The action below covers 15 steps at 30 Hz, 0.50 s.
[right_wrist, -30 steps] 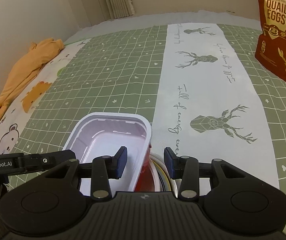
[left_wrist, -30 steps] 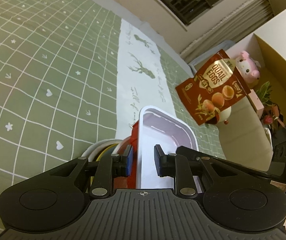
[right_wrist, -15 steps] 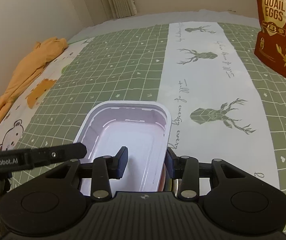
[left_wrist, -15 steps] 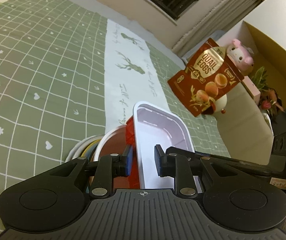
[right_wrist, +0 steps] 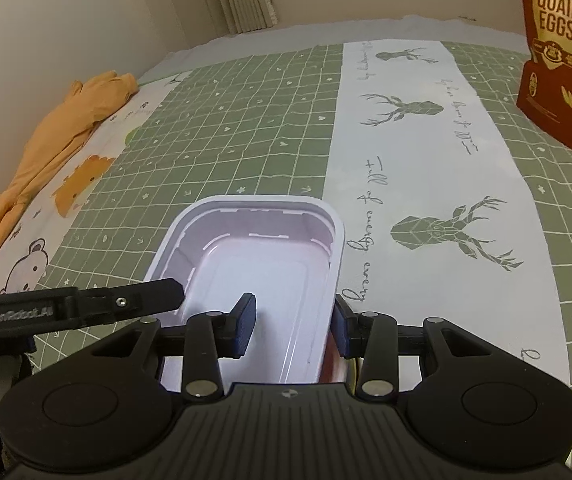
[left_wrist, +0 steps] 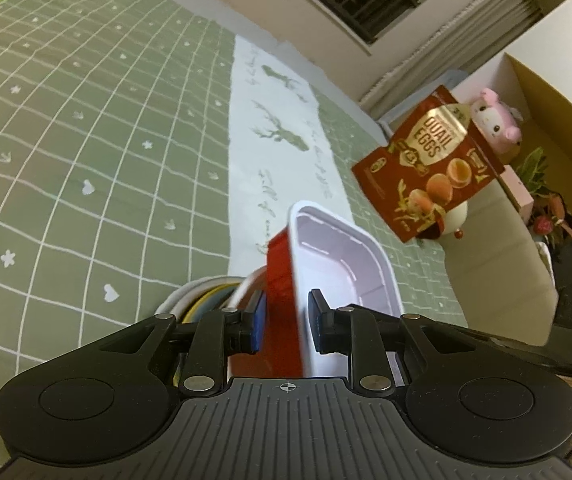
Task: Organize plates and bowls
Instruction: 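Lower the red tray with both tools onto the white bowl's rim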
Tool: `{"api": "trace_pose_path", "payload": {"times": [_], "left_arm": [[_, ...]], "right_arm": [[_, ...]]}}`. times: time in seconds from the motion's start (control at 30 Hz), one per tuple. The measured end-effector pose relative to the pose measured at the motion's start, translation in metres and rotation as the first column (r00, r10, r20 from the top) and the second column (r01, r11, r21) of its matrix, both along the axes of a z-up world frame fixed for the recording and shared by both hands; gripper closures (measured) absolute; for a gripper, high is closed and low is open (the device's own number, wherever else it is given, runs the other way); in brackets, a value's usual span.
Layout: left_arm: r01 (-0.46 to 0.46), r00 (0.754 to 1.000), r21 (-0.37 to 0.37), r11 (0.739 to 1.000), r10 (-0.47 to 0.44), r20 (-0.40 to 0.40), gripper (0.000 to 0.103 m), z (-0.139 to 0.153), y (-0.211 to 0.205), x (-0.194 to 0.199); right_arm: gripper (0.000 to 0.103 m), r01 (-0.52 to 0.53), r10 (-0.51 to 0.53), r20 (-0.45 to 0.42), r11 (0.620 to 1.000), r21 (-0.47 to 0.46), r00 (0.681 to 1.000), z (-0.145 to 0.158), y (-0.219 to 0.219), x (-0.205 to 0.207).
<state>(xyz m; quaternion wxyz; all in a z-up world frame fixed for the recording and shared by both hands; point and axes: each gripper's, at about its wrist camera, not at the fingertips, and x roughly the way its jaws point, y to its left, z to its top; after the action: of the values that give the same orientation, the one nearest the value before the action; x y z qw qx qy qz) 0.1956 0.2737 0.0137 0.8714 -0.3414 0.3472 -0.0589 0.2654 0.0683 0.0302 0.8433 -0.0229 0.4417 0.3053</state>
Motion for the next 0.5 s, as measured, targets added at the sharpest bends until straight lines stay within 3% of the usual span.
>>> {"api": "trace_pose_path", "payload": {"times": [0.5], "left_arm": [[-0.029, 0.999, 0.001, 1.0, 0.029, 0.021, 0.078, 0.009, 0.014, -0.014]], "right_arm": [[0.063, -0.004, 0.004, 0.024, 1.0, 0.006, 1.0, 0.005, -0.003, -0.002]]}}
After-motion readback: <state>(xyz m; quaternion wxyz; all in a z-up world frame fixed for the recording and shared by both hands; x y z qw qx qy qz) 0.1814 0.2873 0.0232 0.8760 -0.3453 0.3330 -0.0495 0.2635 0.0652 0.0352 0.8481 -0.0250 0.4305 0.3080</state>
